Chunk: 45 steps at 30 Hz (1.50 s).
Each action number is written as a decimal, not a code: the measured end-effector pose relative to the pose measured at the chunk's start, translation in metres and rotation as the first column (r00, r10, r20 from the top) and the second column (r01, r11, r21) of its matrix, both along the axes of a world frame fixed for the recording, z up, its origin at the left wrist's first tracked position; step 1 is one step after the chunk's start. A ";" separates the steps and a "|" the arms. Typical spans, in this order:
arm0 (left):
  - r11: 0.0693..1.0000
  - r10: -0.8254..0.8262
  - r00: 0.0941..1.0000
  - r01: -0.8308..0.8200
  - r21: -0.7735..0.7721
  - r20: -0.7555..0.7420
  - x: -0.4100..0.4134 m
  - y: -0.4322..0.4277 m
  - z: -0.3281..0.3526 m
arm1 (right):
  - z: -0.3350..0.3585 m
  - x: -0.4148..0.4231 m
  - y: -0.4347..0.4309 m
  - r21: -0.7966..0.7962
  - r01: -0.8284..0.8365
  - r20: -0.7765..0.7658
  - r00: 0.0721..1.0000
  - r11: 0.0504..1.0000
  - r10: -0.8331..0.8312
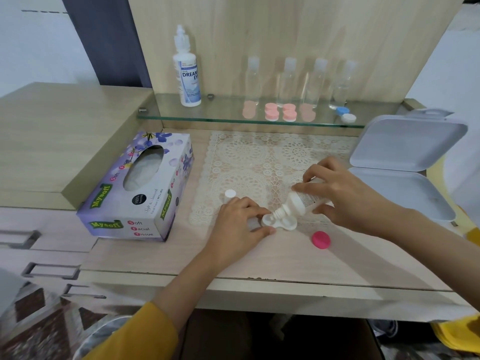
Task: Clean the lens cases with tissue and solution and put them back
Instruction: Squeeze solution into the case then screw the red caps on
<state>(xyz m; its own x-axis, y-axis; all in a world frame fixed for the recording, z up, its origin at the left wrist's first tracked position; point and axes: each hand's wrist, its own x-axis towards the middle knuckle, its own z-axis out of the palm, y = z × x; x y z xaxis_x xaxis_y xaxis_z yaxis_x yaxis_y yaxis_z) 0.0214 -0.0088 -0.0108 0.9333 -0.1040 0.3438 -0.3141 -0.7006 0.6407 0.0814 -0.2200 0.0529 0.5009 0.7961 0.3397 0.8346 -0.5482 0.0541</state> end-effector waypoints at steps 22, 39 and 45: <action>1.000 0.016 1.000 -0.016 0.014 -0.008 -0.001 0.000 0.000 | -0.002 -0.006 -0.003 0.011 0.081 -0.073 0.994 0.997 -0.080; 1.000 0.014 1.000 -0.013 0.018 -0.019 0.000 -0.001 0.000 | 0.007 -0.013 -0.036 0.023 0.188 -0.123 0.975 0.982 -0.184; 1.000 0.010 1.000 -0.010 0.018 -0.008 -0.001 -0.001 0.001 | 0.006 -0.012 -0.030 -0.007 0.163 -0.076 0.984 0.987 -0.163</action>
